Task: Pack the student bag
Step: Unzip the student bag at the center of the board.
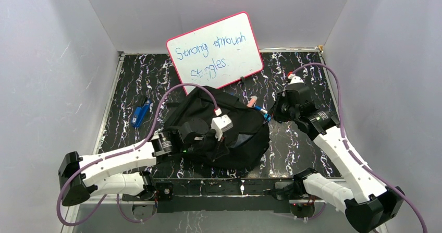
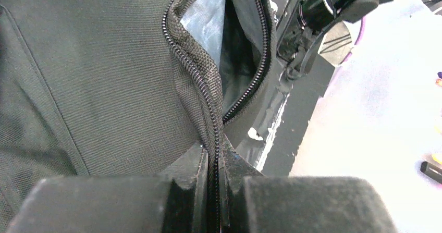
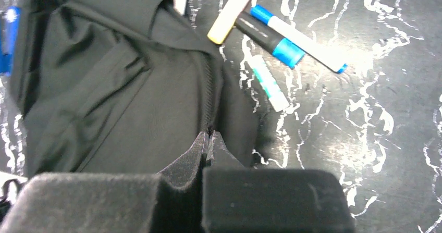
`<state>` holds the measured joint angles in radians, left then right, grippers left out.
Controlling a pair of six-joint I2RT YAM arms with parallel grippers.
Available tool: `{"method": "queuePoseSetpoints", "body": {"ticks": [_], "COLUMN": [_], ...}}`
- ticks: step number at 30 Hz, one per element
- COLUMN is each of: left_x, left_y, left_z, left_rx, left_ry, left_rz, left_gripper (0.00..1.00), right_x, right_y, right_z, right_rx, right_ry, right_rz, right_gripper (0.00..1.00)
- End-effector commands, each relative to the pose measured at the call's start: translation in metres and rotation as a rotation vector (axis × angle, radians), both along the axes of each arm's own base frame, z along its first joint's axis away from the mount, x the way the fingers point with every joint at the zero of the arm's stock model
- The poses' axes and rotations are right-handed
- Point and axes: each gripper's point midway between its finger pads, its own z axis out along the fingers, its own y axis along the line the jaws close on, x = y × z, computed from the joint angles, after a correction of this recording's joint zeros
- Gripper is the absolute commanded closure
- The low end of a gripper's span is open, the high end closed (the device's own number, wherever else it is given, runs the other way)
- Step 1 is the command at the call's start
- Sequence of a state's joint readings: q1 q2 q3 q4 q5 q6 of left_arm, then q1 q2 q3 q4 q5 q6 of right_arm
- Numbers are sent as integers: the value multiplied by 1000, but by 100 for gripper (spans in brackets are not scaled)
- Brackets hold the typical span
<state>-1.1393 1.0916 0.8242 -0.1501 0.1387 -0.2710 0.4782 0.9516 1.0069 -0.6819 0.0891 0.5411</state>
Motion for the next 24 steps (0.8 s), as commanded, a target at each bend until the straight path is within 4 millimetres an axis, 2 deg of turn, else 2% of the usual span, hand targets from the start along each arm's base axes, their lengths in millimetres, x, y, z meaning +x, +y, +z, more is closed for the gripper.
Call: {"method": "queuePoseSetpoints", "body": {"ticks": [1,9,12,13,15,16,18,21,24], "left_x": [-26,-30,-31,-30,-30,-29,-26,-18,-6], "left_y": [22,38,42,44,46,47,49,48,45], "left_z": [-11,-13,-14,-14,-11,-8,0,14,26], "left_rx": [42,62,67,70,65,56,30,-9,-38], "left_ry": [99,115,119,119,118,112,100,70,43], "left_rz": [-3,26,38,44,57,67,90,128,186], "left_gripper": [100,100,100,96,77,67,55,44,41], "right_x": [29,61,73,75,76,72,61,37,17], "right_y": [-25,-30,-25,-17,3,13,31,51,61], "right_z": [3,-8,-7,-2,13,25,42,52,51], "right_rx": [-99,-179,-185,-165,-103,-61,0,68,118], "right_ry": [-104,-142,-162,-182,-245,-287,-340,-345,-317], "right_rz": [-132,-193,-175,-136,-27,36,158,323,419], "right_gripper": [100,100,100,100,100,100,100,100,100]}}
